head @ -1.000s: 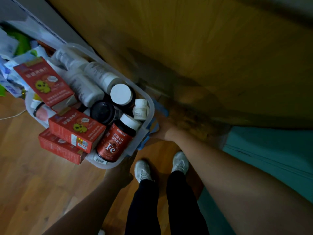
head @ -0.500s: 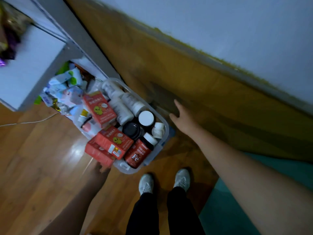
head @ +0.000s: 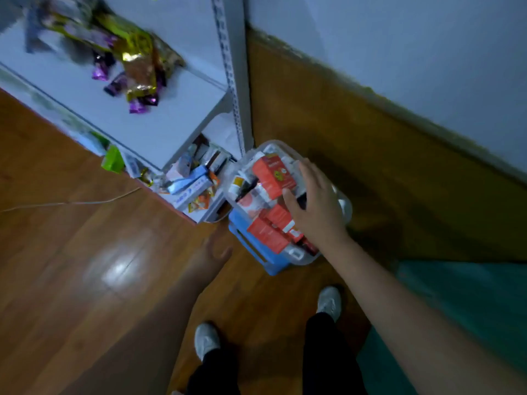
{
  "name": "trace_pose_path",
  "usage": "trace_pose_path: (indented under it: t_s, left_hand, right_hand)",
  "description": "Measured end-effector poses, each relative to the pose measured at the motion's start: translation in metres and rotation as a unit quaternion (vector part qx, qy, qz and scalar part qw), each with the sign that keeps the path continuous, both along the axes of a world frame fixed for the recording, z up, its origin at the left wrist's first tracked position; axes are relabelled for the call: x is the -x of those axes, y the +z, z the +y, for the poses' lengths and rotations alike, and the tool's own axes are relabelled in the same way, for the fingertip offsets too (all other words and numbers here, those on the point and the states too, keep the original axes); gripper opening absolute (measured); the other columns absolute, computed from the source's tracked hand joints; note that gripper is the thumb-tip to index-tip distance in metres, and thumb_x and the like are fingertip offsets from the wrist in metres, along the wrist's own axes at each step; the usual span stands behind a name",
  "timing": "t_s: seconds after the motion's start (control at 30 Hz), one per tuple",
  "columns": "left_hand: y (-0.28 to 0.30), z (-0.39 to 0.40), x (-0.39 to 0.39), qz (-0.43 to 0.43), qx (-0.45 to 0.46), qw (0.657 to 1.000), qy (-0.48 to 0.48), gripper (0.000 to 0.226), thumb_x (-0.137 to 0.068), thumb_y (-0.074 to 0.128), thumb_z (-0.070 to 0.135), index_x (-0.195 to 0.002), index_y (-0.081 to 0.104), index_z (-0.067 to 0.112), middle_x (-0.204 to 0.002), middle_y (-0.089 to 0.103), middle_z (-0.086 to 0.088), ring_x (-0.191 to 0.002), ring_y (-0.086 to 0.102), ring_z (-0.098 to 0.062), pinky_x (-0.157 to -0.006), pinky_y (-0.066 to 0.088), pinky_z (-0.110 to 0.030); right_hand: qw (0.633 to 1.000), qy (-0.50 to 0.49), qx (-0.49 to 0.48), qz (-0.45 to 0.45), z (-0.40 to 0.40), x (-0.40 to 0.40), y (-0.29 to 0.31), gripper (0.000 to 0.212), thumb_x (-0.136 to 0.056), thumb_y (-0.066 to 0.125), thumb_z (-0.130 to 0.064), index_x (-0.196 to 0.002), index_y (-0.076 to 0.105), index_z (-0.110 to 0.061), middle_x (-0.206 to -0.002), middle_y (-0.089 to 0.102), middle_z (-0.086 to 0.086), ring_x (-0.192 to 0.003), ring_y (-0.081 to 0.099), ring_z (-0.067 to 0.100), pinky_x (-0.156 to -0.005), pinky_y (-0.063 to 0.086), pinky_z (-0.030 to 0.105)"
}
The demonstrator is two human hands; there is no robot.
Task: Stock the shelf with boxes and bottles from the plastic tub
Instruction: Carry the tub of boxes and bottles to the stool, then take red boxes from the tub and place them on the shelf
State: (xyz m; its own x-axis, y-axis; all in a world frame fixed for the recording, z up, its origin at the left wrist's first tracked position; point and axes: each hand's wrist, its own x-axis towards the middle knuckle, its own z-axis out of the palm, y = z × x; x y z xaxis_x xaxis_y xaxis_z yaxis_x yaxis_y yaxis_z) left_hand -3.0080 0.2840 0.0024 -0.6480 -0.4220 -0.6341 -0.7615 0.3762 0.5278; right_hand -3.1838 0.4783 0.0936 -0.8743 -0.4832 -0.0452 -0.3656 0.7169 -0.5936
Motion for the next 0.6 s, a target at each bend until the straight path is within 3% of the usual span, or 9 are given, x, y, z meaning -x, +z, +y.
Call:
trace_pose_path:
  t_s: [0.1,0.27,0.47,0.6]
  left_hand:
    - [-0.011,-0.034,-0.045,-0.018,0.029,0.998,-0.053,0.073,-0.094,0.062,0.038,-0.154,0.026,0.017,-0.154,0.038,-0.013,-0.139,0.040,-0.027,-0.108,0.031,-0.030]
    - [-0.081,-0.080,-0.101,-0.055,0.025,0.994,-0.086,0.080,-0.093,0.060,0.049,-0.157,0.019,0.023,-0.158,0.031,-0.014,-0.139,0.041,-0.032,-0.110,0.036,-0.039]
    - [-0.224,-0.087,-0.109,-0.004,0.019,0.993,-0.117,0.084,-0.091,0.062,0.051,-0.156,0.020,0.020,-0.152,0.038,-0.013,-0.131,0.046,-0.032,-0.104,0.044,-0.046]
    - [-0.325,-0.078,-0.082,0.056,0.030,0.989,-0.132,0.091,-0.089,0.065,0.049,-0.158,0.011,0.021,-0.155,0.030,-0.010,-0.126,0.050,-0.028,-0.100,0.046,-0.045]
  right_hand:
    - [0.999,0.024,0.014,0.027,-0.041,-0.079,-0.013,0.061,-0.100,0.041,-0.046,-0.150,0.037,-0.011,-0.154,0.039,0.009,-0.143,0.034,0.023,-0.115,0.032,0.035]
    - [0.991,0.092,-0.086,-0.037,-0.064,-0.171,-0.116,0.062,-0.098,0.040,-0.048,-0.149,0.039,-0.013,-0.152,0.042,0.006,-0.140,0.040,0.022,-0.108,0.044,0.042]
    - [0.963,0.105,-0.220,-0.112,-0.061,-0.185,-0.284,0.070,-0.099,0.045,-0.047,-0.157,0.020,-0.016,-0.163,0.020,0.007,-0.148,0.025,0.024,-0.115,0.035,0.043]
    - [0.943,0.135,-0.290,-0.089,-0.060,-0.168,-0.388,0.077,-0.100,0.046,-0.045,-0.159,0.005,-0.017,-0.166,0.006,0.006,-0.150,0.017,0.026,-0.116,0.028,0.040]
